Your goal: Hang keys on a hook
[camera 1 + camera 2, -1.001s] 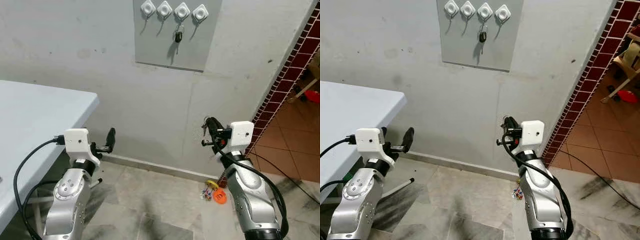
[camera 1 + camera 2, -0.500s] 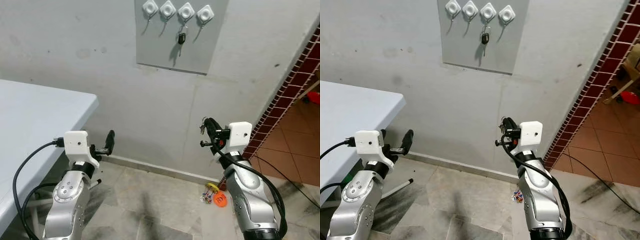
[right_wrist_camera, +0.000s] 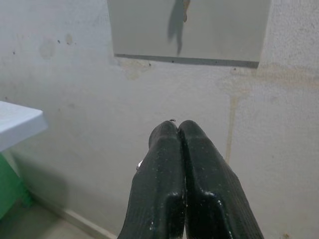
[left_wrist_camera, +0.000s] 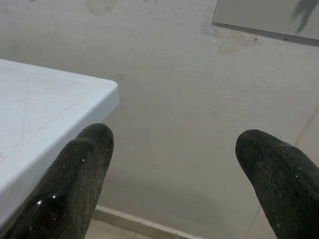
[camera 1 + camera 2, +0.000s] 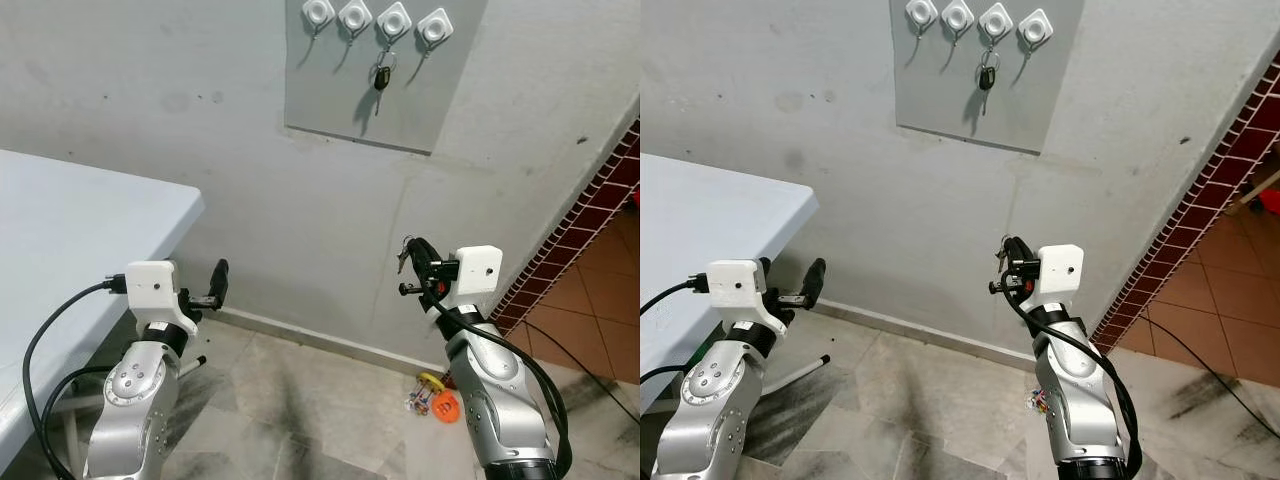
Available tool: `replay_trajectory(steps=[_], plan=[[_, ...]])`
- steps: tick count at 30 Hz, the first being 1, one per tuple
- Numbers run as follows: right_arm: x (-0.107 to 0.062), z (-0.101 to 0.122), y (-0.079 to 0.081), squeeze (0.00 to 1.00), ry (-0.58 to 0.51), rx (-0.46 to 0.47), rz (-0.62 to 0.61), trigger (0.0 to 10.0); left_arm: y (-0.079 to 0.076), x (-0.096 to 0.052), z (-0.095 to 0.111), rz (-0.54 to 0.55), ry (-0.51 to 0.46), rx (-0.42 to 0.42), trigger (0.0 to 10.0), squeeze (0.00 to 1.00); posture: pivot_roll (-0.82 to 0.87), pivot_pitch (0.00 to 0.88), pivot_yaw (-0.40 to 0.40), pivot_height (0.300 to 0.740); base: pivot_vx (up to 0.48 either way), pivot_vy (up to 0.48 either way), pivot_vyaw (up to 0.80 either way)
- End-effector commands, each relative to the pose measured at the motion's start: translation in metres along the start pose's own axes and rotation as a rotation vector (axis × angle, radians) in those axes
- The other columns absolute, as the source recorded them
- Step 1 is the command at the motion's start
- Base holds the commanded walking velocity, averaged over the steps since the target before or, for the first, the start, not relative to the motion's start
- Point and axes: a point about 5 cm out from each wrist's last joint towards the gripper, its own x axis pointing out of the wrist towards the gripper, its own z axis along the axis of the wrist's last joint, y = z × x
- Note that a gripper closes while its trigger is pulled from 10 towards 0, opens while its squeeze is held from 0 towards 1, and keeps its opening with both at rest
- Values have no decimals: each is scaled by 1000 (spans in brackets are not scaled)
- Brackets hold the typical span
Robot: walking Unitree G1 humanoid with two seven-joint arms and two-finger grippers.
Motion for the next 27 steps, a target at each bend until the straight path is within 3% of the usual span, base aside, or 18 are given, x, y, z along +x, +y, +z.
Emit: replay_trajectory(steps=[1, 10, 27], plan=[[-1, 3, 0, 0, -14, 2, -4, 10000, -1, -1, 4, -9, -7, 13, 10000, 0, -65, 0, -13, 740, 304, 0, 0], [-2, 3, 1, 0, -12, 2, -6, 10000, -1, 0, 5, -13, -12, 14, 10000, 0, -67, 0, -11, 740, 320, 0, 0], [-4, 0, 2, 0, -9, 10, -13, 10000, -1, 0, 6, -24, -11, 20, 10000, 0, -68, 0, 0, 740, 480, 0, 0]])
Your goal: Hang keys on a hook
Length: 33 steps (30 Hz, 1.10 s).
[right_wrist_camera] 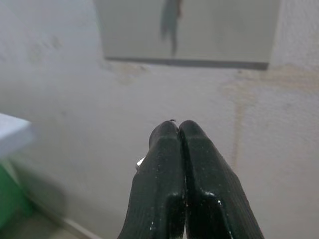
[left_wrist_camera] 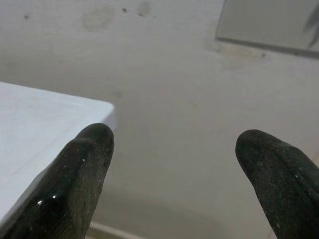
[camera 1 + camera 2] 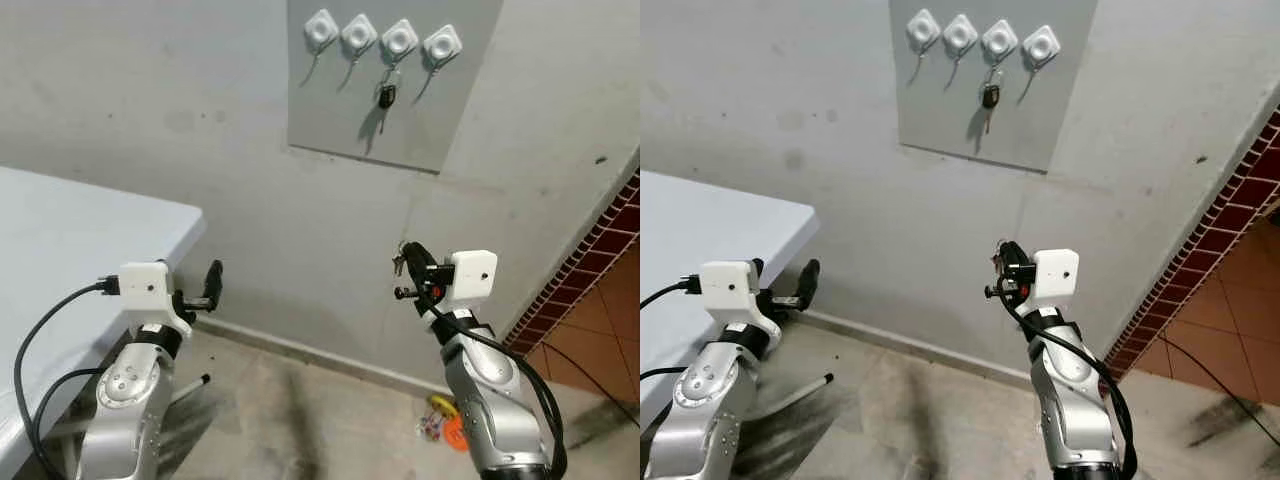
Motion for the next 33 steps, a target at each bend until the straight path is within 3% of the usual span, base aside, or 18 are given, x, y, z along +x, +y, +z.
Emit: replay_trajectory(steps=[1, 19, 25, 33], plan=[[6, 10, 12, 0, -47, 12, 38, 10000, 12, -2, 5, 31, -4, 24, 10000, 0, -68, 0, 0, 740, 480, 0, 0], [6, 10, 13, 0, -44, 11, 40, 10000, 10, -3, 3, 26, 1, 12, 10000, 0, -68, 0, -3, 740, 480, 0, 0], [6, 10, 13, 0, -43, 10, 43, 10000, 4, -2, 6, 22, -32, 15, 10000, 0, -67, 0, -4, 740, 43, 0, 0], [8, 12, 14, 0, -46, 7, 63, 10000, -16, 2, 16, -111, -78, 107, 10000, 0, -65, 0, -12, 740, 0, 0, 0]])
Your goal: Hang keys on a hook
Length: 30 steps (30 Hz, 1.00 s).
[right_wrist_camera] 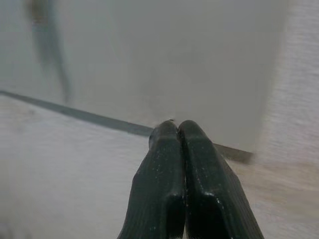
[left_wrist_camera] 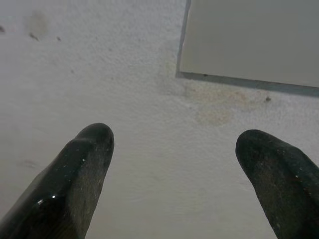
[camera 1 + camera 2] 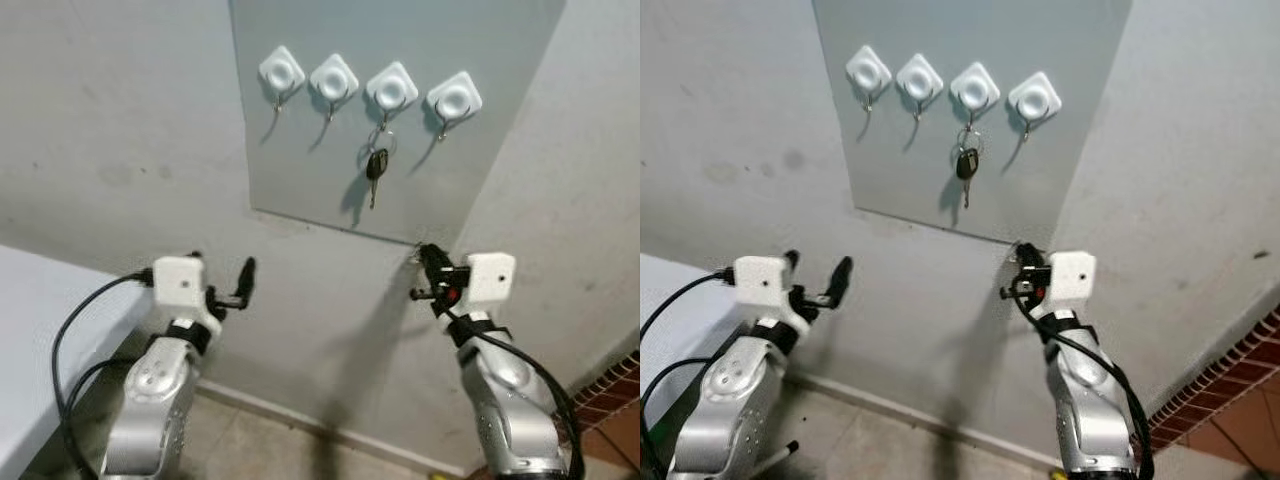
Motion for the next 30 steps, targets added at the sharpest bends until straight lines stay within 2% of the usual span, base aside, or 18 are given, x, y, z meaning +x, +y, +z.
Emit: replay_trajectory(steps=[1, 7, 9, 11, 16, 20, 27, 30], plan=[[3, 5, 5, 0, -17, 0, 35, 10000, -7, 1, 11, -51, -50, 35, 10000, 0, -65, 0, -12, 740, 0, 0, 0], [4, 6, 6, 0, -19, -1, 41, 10000, -11, 2, 14, -81, -65, 46, 10000, 0, -65, 0, -12, 740, 0, 0, 0], [4, 16, 10, 0, -62, -7, 88, 10000, -31, 3, 28, -197, -120, 68, 10000, 0, -69, 0, -14, 740, 0, 0, 0], [5, 24, 14, 0, -92, -5, 126, 10000, -41, 3, 36, -259, -152, 84, 10000, 0, -69, 0, -14, 740, 0, 0, 0], [11, 40, 18, 0, -145, 10, 159, 10000, -47, 5, 42, -308, -176, 100, 10000, 0, -77, 0, -11, 740, 0, 0, 0], [18, 60, 18, 0, -199, 70, 173, 10000, -52, 5, 47, -341, -190, 119, 10000, 0, -79, 0, -11, 740, 0, 0, 0], [30, 88, 19, 0, -280, 63, 218, 10000, -54, 9, 58, -356, -218, 110, 10000, 0, -77, 0, -11, 740, 0, 0, 0], [31, 93, 18, 0, -296, 67, 227, 10000, -54, 9, 61, -356, -226, 116, 10000, 0, -75, 0, -10, 740, 0, 0, 0]])
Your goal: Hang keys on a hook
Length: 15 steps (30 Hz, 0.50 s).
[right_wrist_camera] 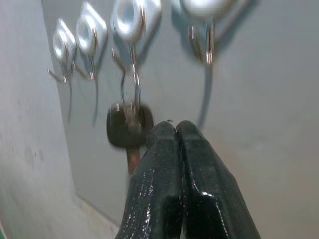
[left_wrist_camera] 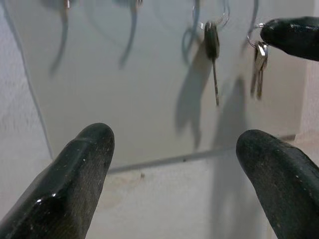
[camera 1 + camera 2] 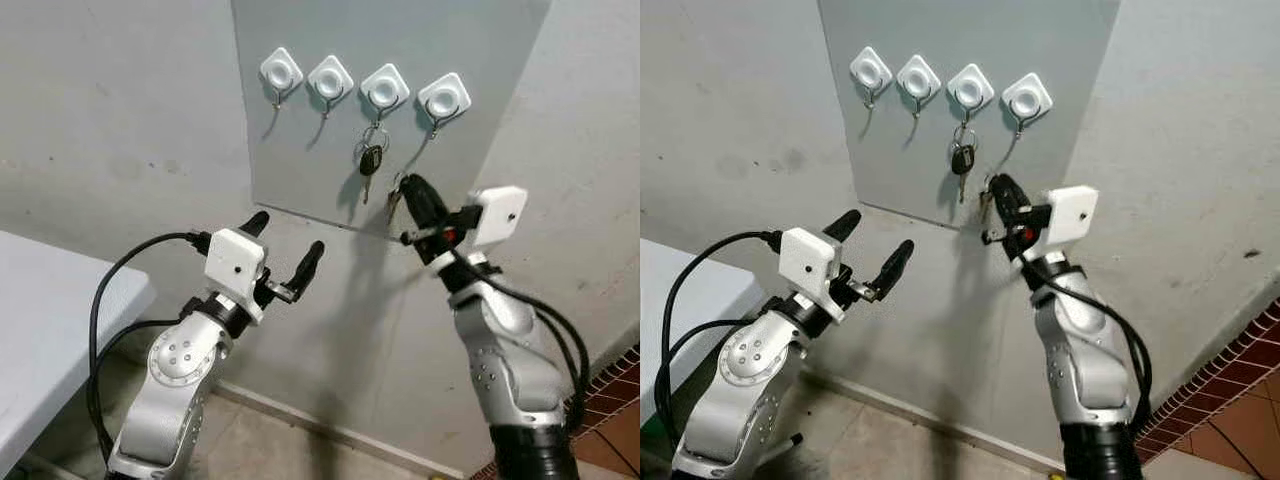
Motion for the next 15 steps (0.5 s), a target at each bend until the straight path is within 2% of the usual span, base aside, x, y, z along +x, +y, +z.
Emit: replay_trajectory(steps=[1, 10, 15], plan=[[3, 12, 1, 0, -42, 2, 17, 10000, 1, 2, 8, -4, -25, 10, 10000, 0, -75, 0, -10, 740, 0, 0, 0], [1, 19, -1, 0, -70, 11, 32, 10000, 1, 2, 12, -3, -28, 15, 10000, 0, -73, 0, -7, 740, 0, 0, 0], [-6, 28, -1, 0, -135, 52, 34, 10000, -1, 6, 17, -24, -44, 15, 10000, 0, -84, 0, 4, 740, 0, 0, 0]])
